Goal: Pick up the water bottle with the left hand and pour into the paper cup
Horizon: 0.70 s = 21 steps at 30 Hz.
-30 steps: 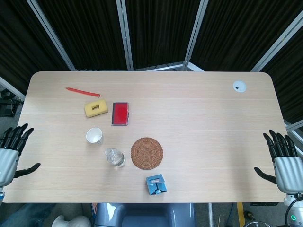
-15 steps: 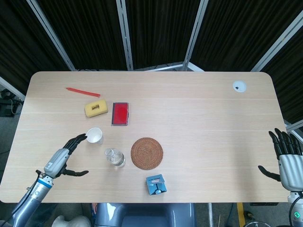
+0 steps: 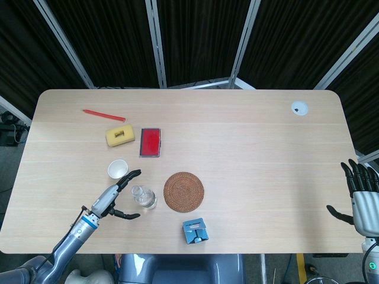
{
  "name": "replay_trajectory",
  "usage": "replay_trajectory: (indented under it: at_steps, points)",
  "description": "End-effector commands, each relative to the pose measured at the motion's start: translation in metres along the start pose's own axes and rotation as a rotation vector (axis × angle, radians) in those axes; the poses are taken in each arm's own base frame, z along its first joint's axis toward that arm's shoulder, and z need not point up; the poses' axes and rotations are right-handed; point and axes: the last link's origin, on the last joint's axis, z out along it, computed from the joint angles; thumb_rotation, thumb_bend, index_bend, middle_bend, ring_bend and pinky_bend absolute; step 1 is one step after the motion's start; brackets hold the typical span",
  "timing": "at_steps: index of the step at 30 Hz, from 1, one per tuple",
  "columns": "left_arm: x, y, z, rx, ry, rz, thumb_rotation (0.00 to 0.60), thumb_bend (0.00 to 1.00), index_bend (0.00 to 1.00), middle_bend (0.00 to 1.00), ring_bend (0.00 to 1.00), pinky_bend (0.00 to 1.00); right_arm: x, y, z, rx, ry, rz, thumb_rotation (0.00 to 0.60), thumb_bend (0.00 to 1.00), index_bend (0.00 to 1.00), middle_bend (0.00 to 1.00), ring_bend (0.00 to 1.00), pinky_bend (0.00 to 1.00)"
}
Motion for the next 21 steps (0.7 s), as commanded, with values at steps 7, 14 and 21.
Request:
replay_trajectory:
  at_steps: [7, 14, 21]
  points:
    - [-0.015, -0.004, 0.019, 0.025, -0.018, -0.066, 0.600, 0.00, 0.00, 0.00, 0.00, 0.00, -0.002, 0.001, 0.002, -0.013, -0.001, -0.010, 0.600, 0.00, 0.00, 0.00, 0.00, 0.00]
    - [-0.025, -0.010, 0.029, 0.032, -0.032, -0.093, 0.600, 0.00, 0.00, 0.00, 0.00, 0.00, -0.003, 0.003, 0.004, -0.024, -0.004, -0.015, 0.600, 0.00, 0.00, 0.00, 0.00, 0.00]
    - [-0.031, -0.011, 0.035, 0.022, -0.041, -0.114, 0.600, 0.00, 0.00, 0.00, 0.00, 0.00, -0.004, 0.004, 0.006, -0.030, -0.007, -0.017, 0.600, 0.00, 0.00, 0.00, 0.00, 0.00]
